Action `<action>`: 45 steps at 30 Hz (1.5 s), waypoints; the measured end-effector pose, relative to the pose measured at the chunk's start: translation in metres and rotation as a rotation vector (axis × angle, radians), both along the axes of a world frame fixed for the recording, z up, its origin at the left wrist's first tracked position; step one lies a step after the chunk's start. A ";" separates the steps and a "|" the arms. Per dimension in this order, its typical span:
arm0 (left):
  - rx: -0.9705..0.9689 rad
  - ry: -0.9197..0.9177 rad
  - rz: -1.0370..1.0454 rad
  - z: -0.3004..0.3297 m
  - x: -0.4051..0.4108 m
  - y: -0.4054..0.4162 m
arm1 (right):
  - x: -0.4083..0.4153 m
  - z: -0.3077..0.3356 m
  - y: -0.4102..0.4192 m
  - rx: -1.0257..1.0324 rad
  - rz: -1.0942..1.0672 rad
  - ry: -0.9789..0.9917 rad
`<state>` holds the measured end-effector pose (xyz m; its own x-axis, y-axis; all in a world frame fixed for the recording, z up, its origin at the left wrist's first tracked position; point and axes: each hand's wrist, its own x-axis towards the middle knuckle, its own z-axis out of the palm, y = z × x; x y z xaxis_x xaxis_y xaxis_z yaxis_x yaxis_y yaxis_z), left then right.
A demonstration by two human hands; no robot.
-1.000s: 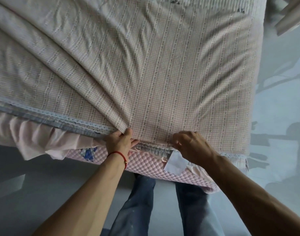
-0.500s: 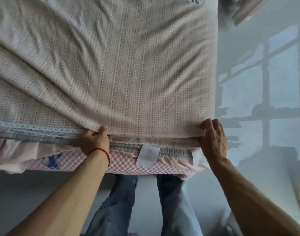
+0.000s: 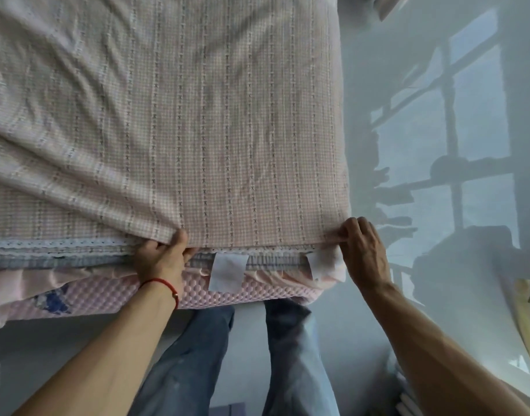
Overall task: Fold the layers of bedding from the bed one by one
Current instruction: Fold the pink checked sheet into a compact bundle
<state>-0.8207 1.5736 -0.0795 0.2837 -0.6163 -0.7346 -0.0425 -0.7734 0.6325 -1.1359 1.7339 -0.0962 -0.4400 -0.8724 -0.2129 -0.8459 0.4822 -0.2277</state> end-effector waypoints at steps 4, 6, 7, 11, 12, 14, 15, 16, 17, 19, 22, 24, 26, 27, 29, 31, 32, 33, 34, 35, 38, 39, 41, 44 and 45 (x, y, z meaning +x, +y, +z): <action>-0.003 0.014 -0.002 -0.004 0.003 -0.003 | 0.011 0.007 -0.014 0.072 -0.282 -0.039; -0.003 0.008 0.012 -0.004 0.002 -0.003 | 0.020 0.017 -0.019 0.105 -0.634 -0.201; 0.011 -0.021 0.027 -0.008 0.003 -0.002 | 0.023 0.020 -0.022 0.119 -0.775 -0.342; 0.084 -0.436 -0.096 0.007 -0.028 0.014 | 0.030 0.025 -0.030 -0.170 -1.307 -1.095; -0.030 -0.498 -0.233 0.022 -0.047 0.026 | 0.030 0.030 -0.032 -0.211 -1.402 -1.230; -0.469 -0.467 -0.656 0.047 -0.084 0.055 | 0.029 0.039 -0.035 -0.184 -1.515 -1.457; -0.660 -0.478 -0.895 0.056 -0.104 0.064 | 0.028 0.041 -0.034 -0.153 -1.555 -1.564; -0.793 -0.488 -1.105 0.062 -0.127 0.068 | 0.025 0.043 -0.034 -0.134 -1.586 -1.668; -0.846 -0.517 -1.284 0.050 -0.138 0.066 | 0.023 0.042 -0.034 -0.126 -1.612 -1.757; -0.867 -0.640 -1.558 0.039 -0.168 0.058 | 0.014 0.041 -0.034 -0.154 -1.662 -1.907; -0.792 -0.727 -1.831 0.036 -0.198 0.049 | 0.001 0.037 -0.036 -0.230 -1.706 -2.086; -0.736 -0.719 -1.860 0.035 -0.205 0.042 | -0.003 0.035 -0.040 -0.254 -1.712 -2.190; -0.696 -0.704 -1.854 0.036 -0.202 0.032 | -0.005 0.033 -0.045 -0.282 -1.712 -2.199; -0.674 -0.695 -1.887 0.036 -0.200 0.027 | -0.006 0.031 -0.047 -0.288 -1.726 -2.181; -0.653 -0.711 -1.959 0.041 -0.196 0.021 | -0.014 0.029 -0.048 -0.308 -1.748 -2.165; -0.749 -0.655 -1.950 0.047 -0.190 0.018 | -0.026 0.026 -0.051 -0.341 -1.778 -2.178; -0.809 -0.628 -1.957 0.050 -0.189 0.018 | -0.034 0.023 -0.054 -0.326 -1.779 -2.166; -0.867 -0.615 -1.957 0.051 -0.186 0.020 | -0.041 0.021 -0.056 -0.287 -1.785 -2.149; -0.902 -0.615 -1.944 0.054 -0.185 0.021 | -0.048 0.017 -0.059 -0.242 -1.763 -2.139; -0.928 -0.600 -1.927 0.056 -0.183 0.022 | -0.054 0.016 -0.061 -0.228 -1.751 -2.137; -0.970 -0.600 -1.907 0.062 -0.180 0.024 | -0.061 0.017 -0.046 -0.371 -1.578 -2.046; -0.969 -0.610 -1.899 0.063 -0.181 0.025 | -0.063 0.021 -0.035 -0.463 -1.424 -1.938; -0.978 -0.628 -1.893 0.065 -0.181 0.029 | -0.062 0.028 -0.009 -0.573 -1.303 -1.889; -1.014 -0.630 -1.904 0.062 -0.181 0.034 | -0.079 0.017 0.005 -0.747 -1.507 -1.753; -1.009 -0.631 -1.920 0.059 -0.180 0.036 | -0.088 0.006 0.010 -0.786 -1.639 -1.674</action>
<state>-1.0008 1.6092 -0.0202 -0.9155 -0.3542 -0.1907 -0.3963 0.8756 0.2761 -1.2236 1.7436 -0.0898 -0.4197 -0.2309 -0.8778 0.9045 -0.1874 -0.3832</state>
